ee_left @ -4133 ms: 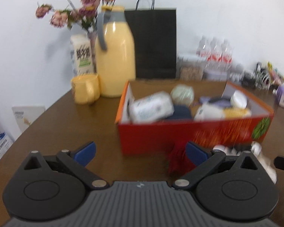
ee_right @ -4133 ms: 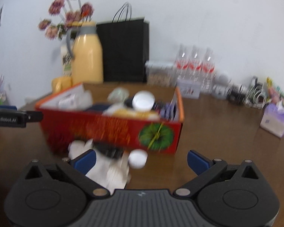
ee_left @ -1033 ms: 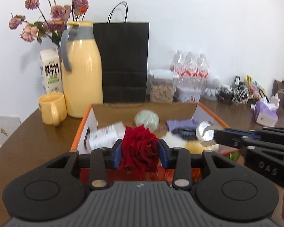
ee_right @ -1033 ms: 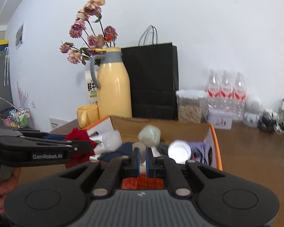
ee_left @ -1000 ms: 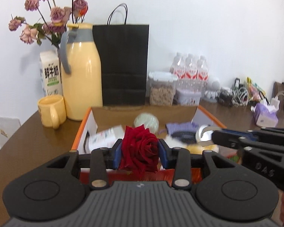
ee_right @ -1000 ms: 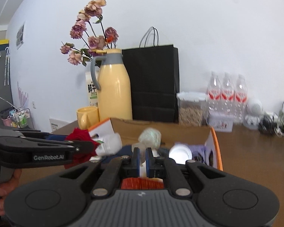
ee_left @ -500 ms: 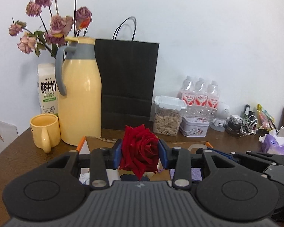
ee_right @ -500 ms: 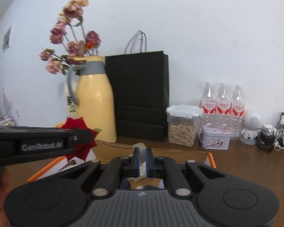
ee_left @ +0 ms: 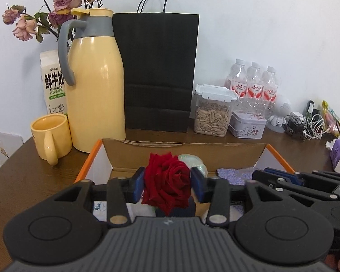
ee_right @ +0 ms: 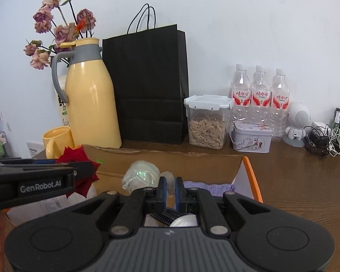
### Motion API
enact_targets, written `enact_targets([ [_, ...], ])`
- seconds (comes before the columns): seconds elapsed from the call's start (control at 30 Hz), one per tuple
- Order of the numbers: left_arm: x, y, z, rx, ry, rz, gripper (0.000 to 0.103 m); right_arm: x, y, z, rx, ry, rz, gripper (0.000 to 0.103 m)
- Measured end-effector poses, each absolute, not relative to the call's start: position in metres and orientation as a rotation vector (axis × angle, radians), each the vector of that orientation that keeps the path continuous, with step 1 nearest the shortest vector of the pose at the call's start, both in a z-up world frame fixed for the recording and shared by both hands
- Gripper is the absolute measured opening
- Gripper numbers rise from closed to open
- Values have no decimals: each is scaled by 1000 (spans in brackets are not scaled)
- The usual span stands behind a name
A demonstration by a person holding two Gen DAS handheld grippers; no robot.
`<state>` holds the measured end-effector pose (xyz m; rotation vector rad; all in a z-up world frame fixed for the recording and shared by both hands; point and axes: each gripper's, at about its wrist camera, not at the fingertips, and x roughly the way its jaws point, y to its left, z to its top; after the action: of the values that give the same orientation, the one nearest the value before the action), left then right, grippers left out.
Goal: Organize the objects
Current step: 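Carry the red rose and white item into the box and open both grippers, then grasp the black earphones on the white cloth with the right gripper while the left gripper moves toward them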
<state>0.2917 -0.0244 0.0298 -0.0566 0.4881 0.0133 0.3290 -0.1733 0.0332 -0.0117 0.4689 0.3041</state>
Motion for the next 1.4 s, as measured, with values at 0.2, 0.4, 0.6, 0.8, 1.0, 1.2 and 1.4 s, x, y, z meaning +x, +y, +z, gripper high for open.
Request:
enact_targets([
  [0.2,286,-20,33,-27,451,51,103,326,-179,31,-20,490,281,96],
  [0.4,287,-16,34,-38,457,76,103,323,-183,34,-9,483,273,103],
  [0.6,286,-15,34,-39,456,76,103,321,-184,36,-9,479,272,103],
  [0.8,278,-16,42,-43,427,66,103,313,-187,41,-11,461,275,103],
  [1.0,256,-16,54,-36,376,45,103,290,-195,55,-12,405,289,103],
  [1.2,230,-9,56,-19,350,26,103,262,-201,64,-36,364,307,103],
  [1.4,208,1,48,12,373,13,103,239,-203,56,-98,385,327,103],
])
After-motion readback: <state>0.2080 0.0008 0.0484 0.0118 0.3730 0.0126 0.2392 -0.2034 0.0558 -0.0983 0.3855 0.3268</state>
